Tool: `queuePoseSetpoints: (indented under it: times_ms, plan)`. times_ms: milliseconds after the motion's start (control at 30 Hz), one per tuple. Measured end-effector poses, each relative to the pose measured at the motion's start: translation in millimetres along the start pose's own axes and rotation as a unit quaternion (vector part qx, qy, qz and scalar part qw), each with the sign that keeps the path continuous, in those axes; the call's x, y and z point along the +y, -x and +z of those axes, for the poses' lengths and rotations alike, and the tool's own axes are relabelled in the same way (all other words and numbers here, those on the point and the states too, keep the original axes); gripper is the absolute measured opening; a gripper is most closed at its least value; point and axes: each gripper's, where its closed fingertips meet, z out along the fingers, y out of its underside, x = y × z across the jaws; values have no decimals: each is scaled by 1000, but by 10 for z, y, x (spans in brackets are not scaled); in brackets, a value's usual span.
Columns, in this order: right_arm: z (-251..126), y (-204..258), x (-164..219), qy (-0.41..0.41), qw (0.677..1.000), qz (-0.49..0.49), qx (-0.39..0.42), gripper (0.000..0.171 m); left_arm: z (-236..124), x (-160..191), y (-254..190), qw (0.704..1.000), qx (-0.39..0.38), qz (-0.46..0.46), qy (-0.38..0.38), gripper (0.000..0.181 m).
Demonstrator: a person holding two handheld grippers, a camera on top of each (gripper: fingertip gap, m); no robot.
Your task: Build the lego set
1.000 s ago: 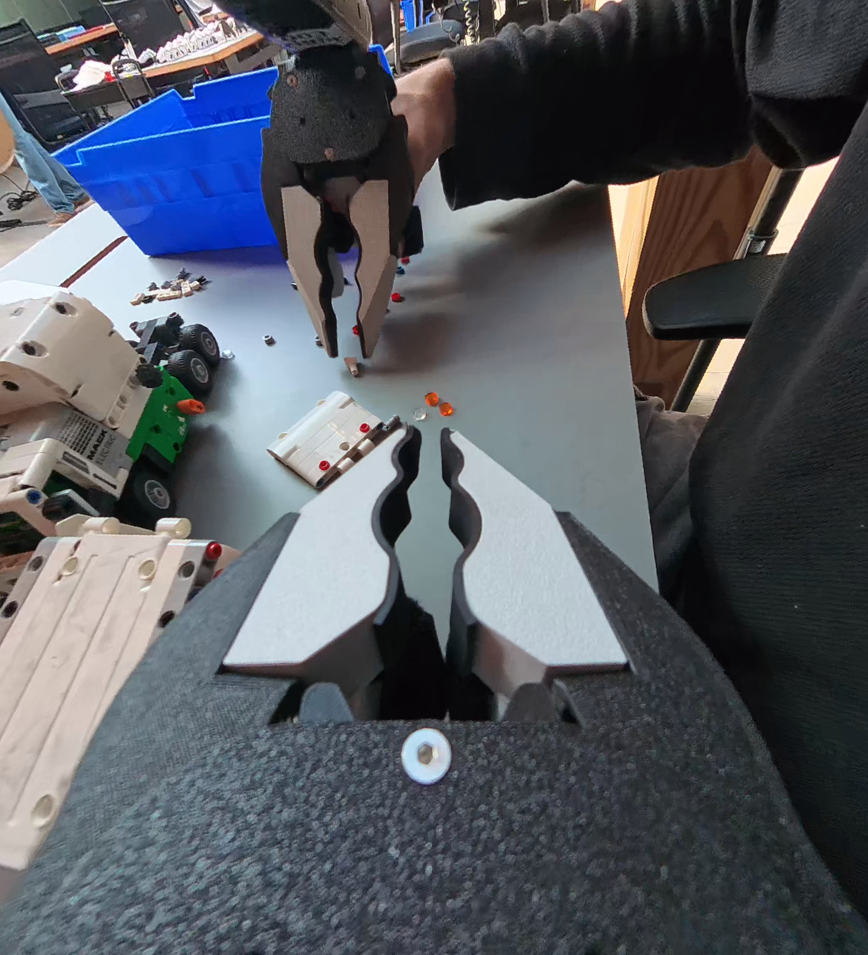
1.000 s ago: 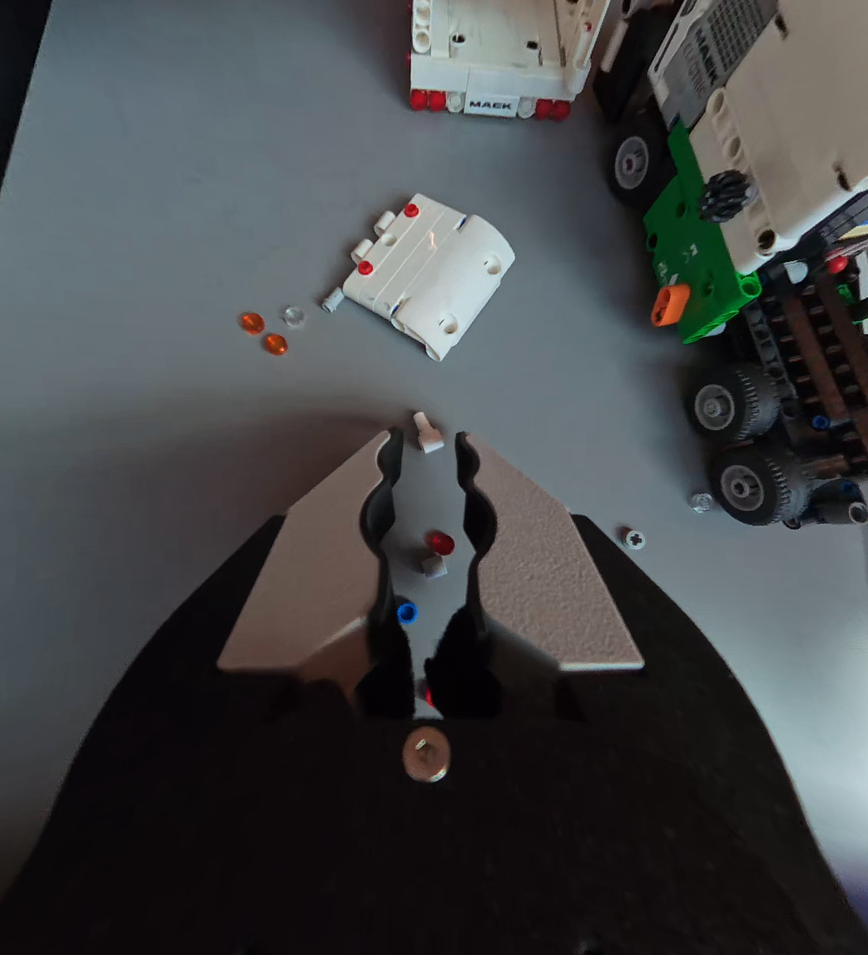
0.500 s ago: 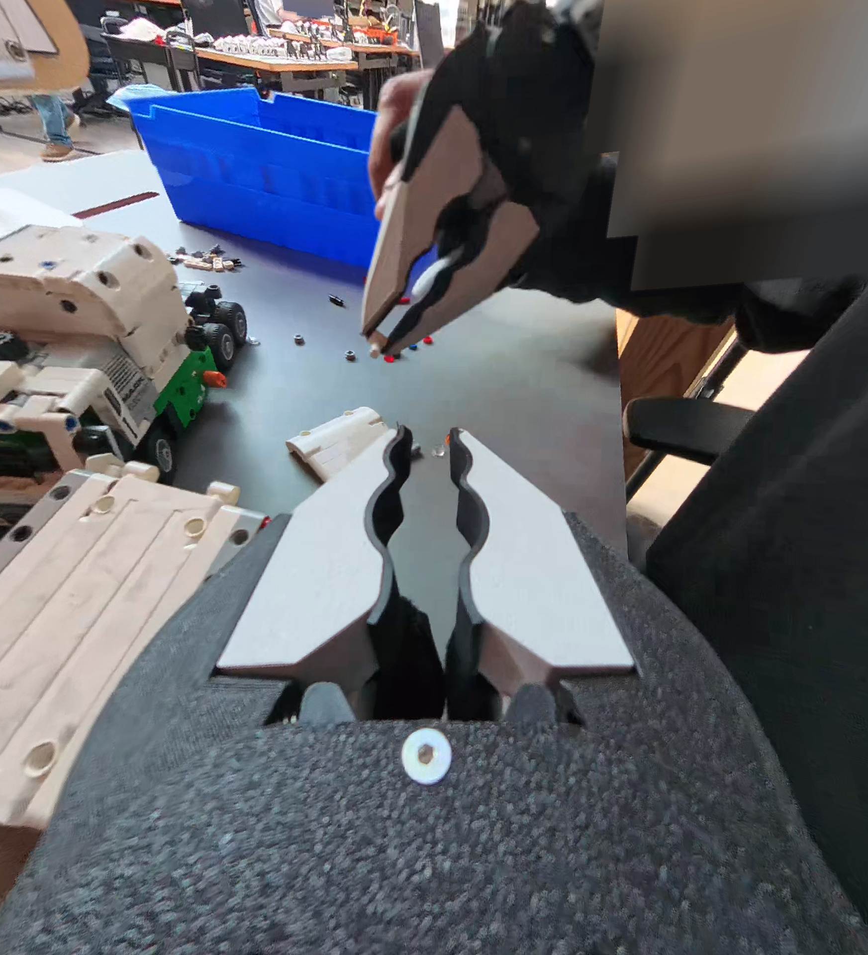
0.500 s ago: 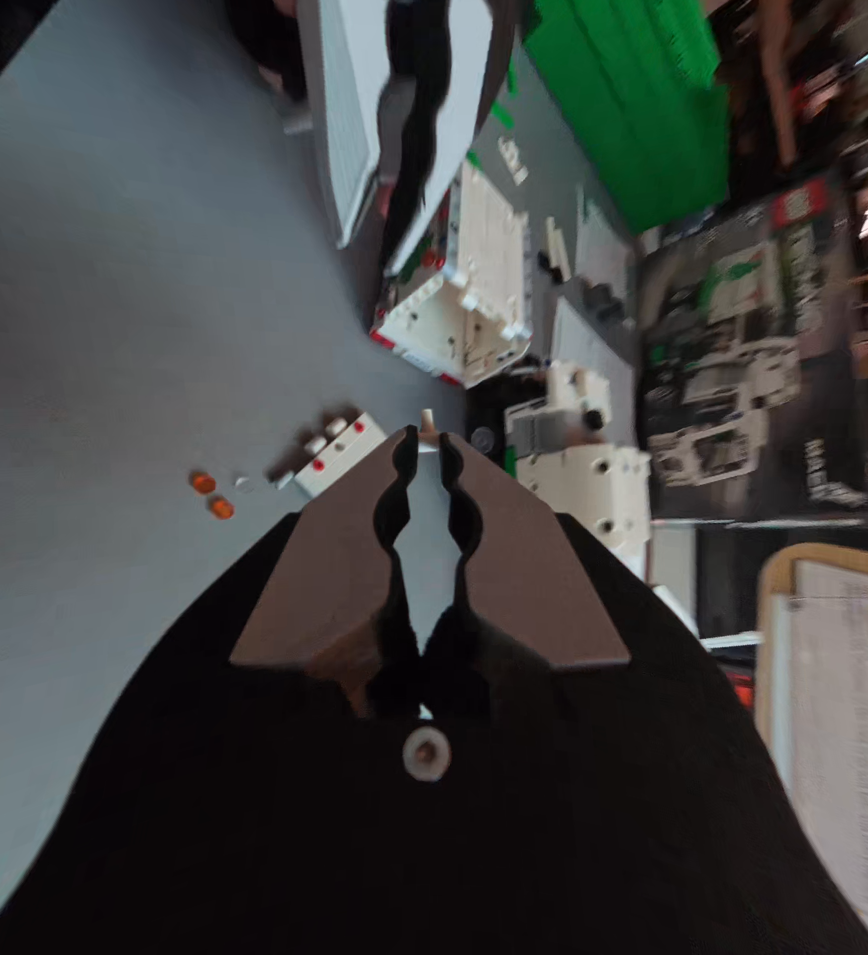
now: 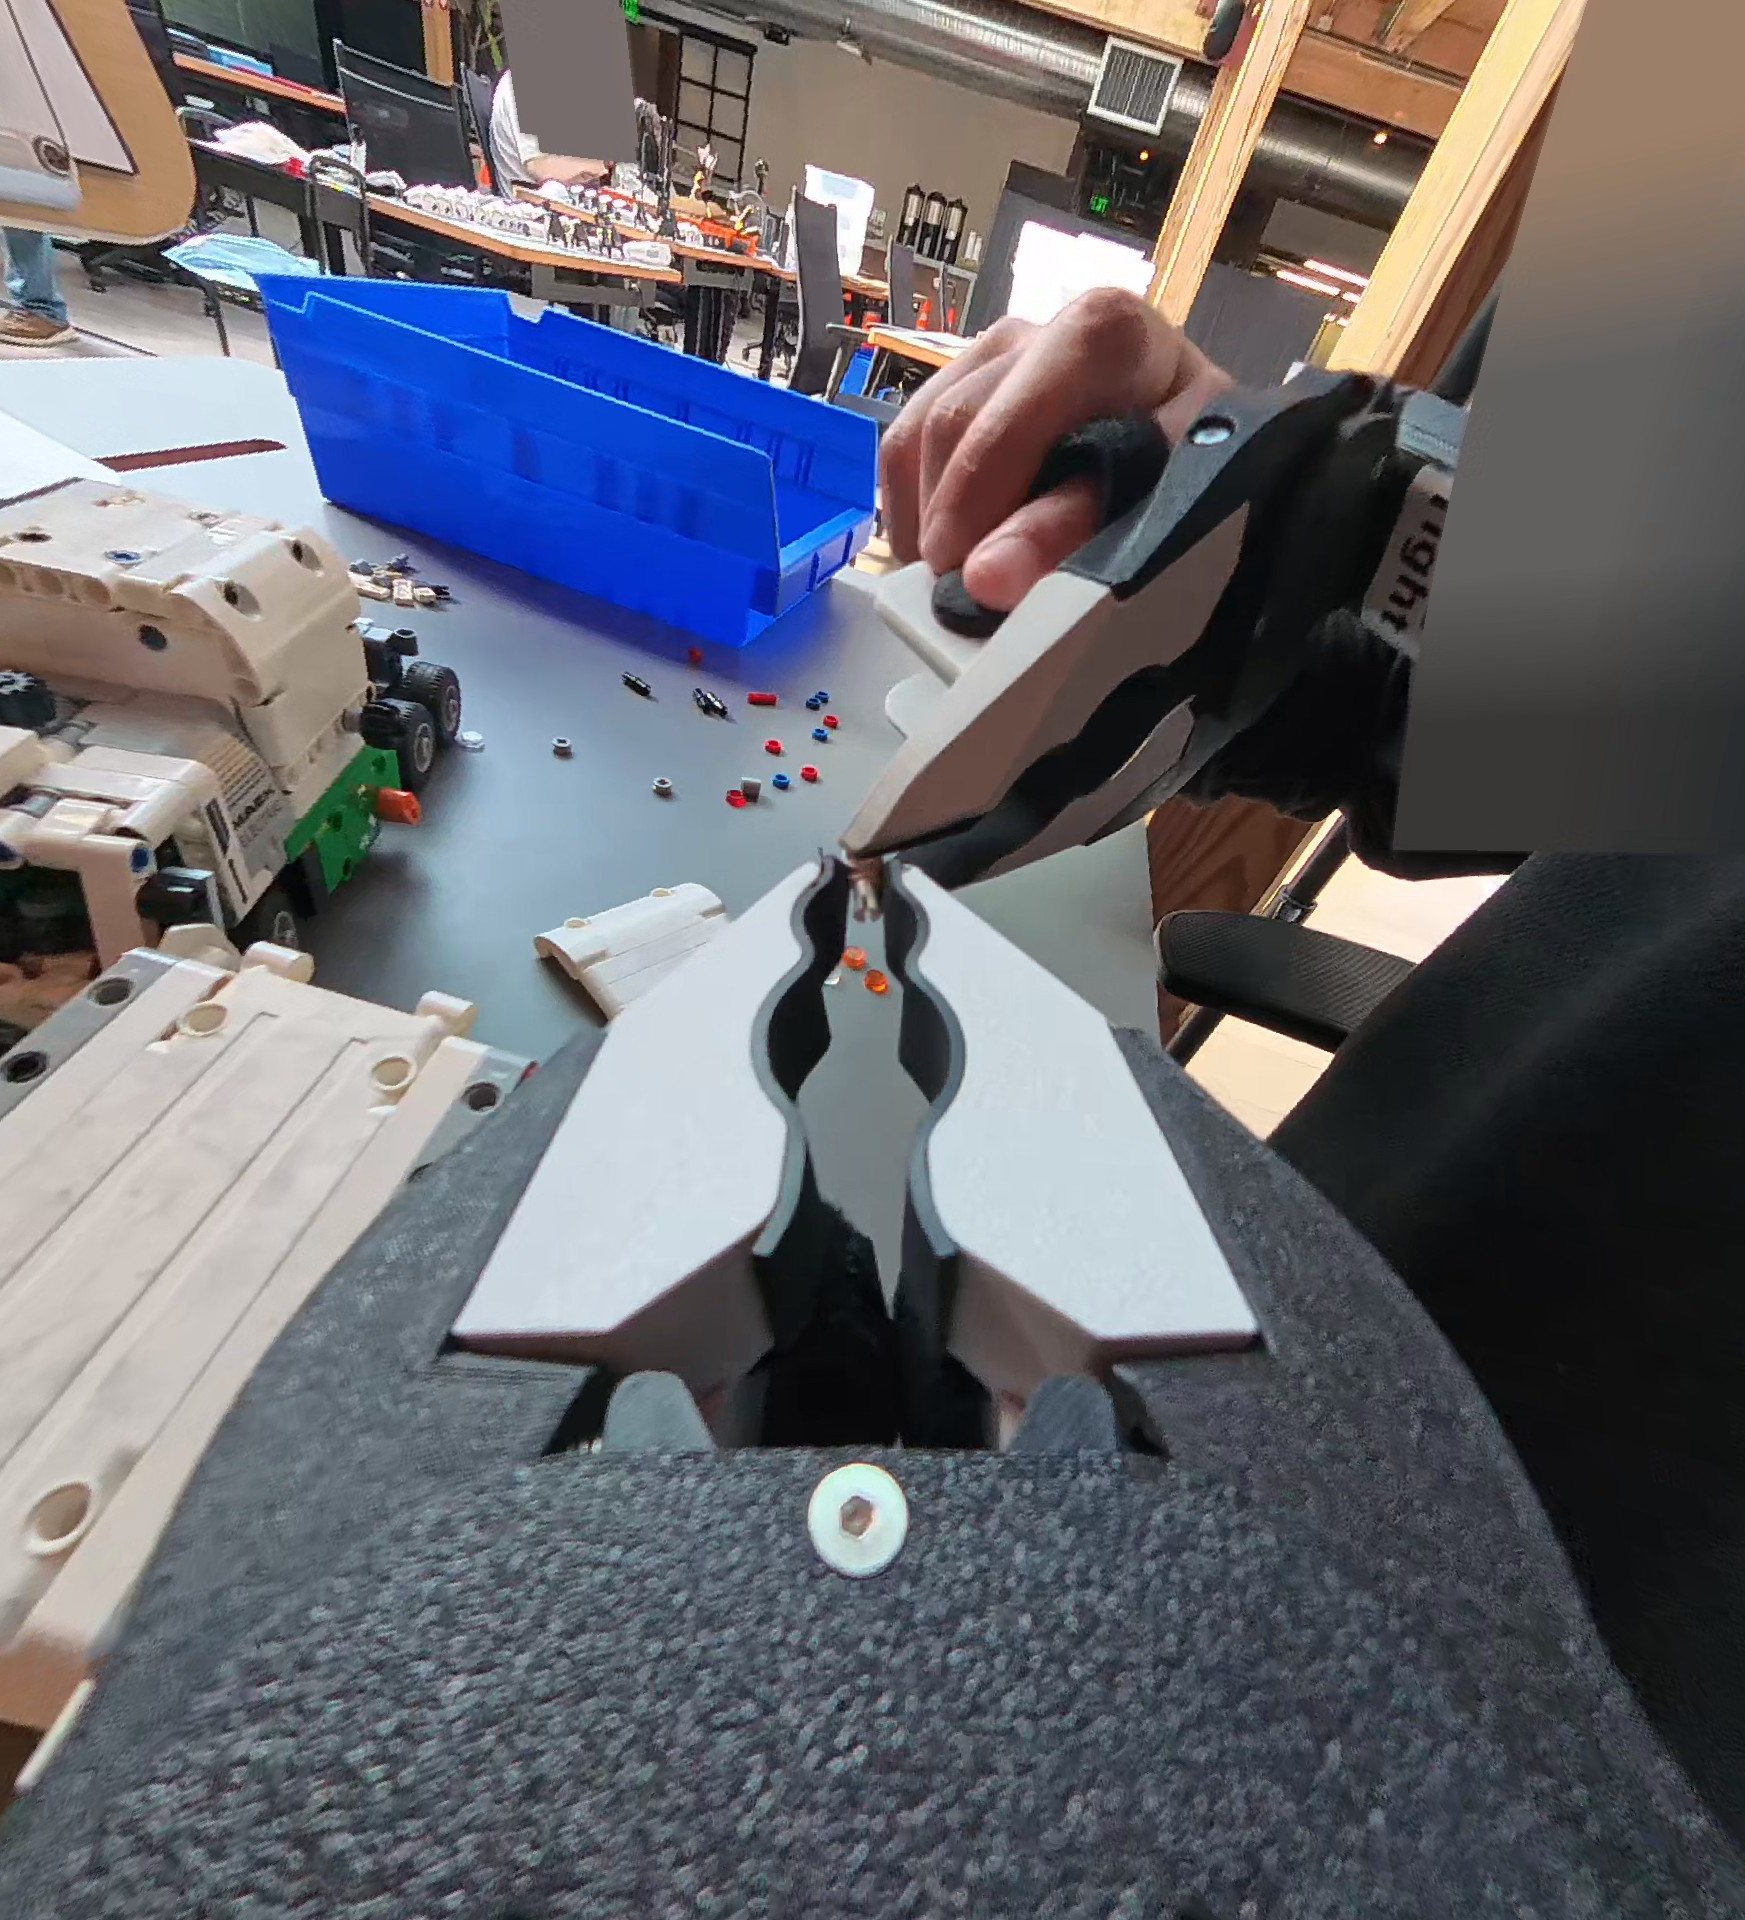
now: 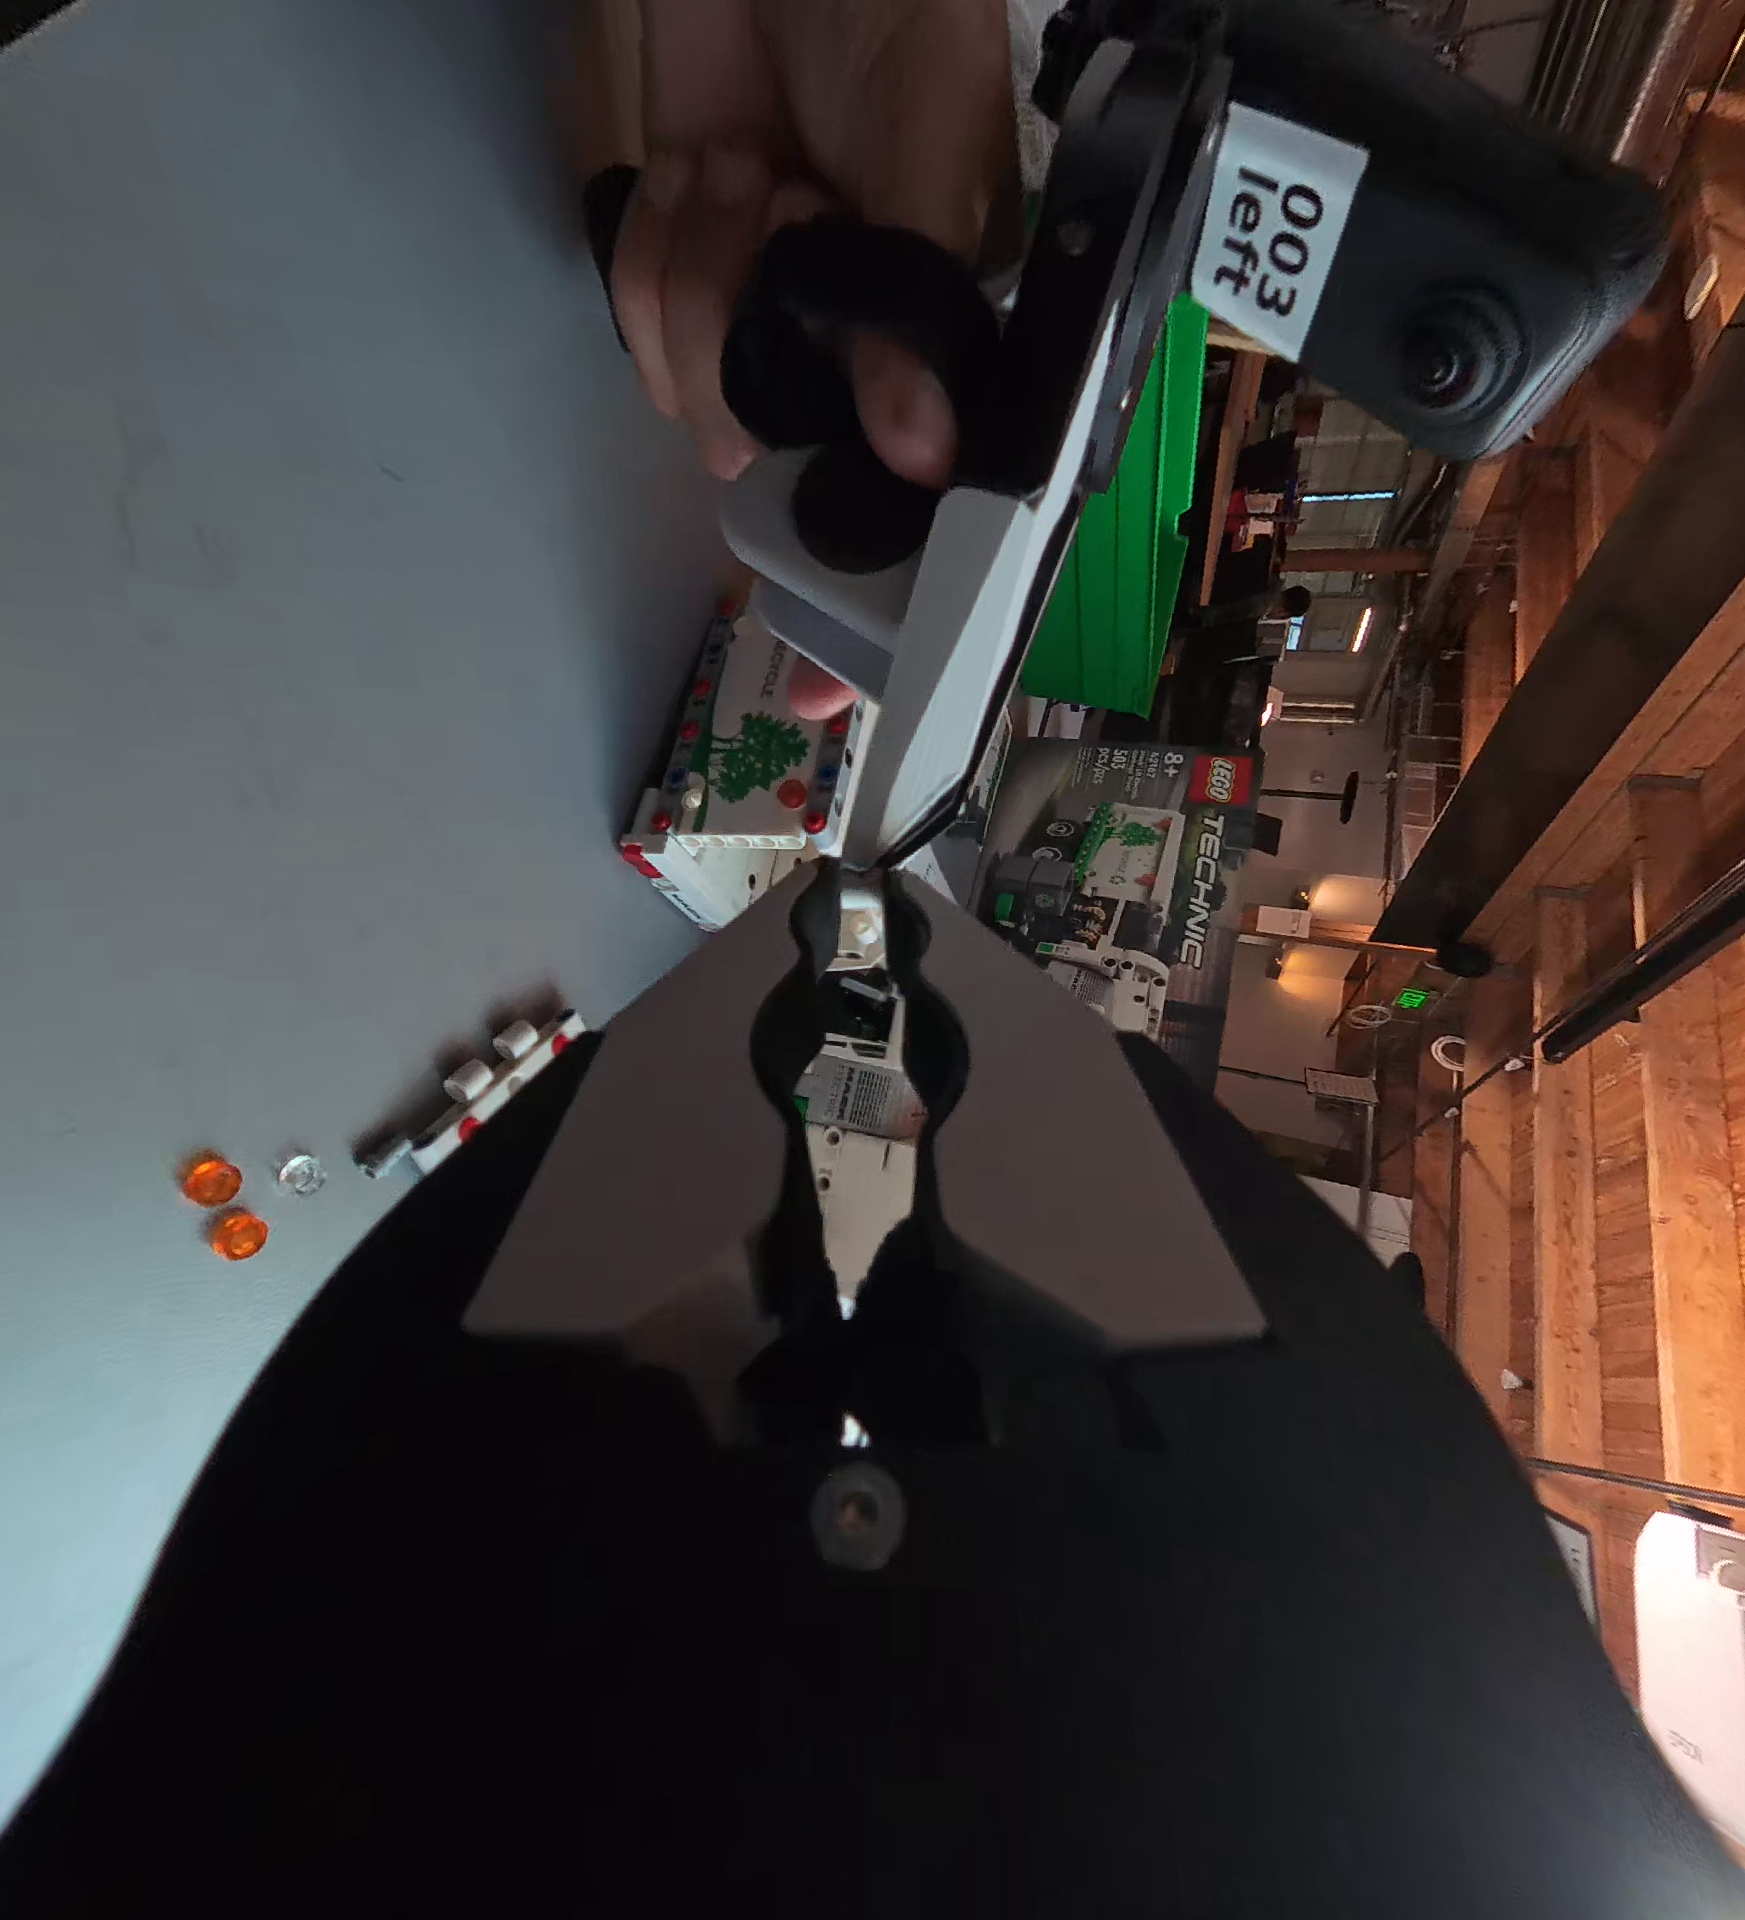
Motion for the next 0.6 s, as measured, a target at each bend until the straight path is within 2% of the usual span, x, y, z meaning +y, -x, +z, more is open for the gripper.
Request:
queuePoseSetpoints:
  times_ms: [33, 400, 500, 600]
  plan:
    - [3, 10, 5, 6, 1000, -7, -3, 6, 1, 12, 2, 1000, -2, 6, 5, 3]
    - [16, 136, -24, 18, 997, -81, 0, 5, 19, 157, -22, 998, 1, 32, 55, 3]
    - [28, 104, 24, 22, 999, -3, 30, 6, 5, 131, 24, 995, -27, 75, 56, 3]
    - [-9, 57, 159, 21, 990, 132, 48, 2, -36, 96, 107, 978, -89, 179, 61, 3]
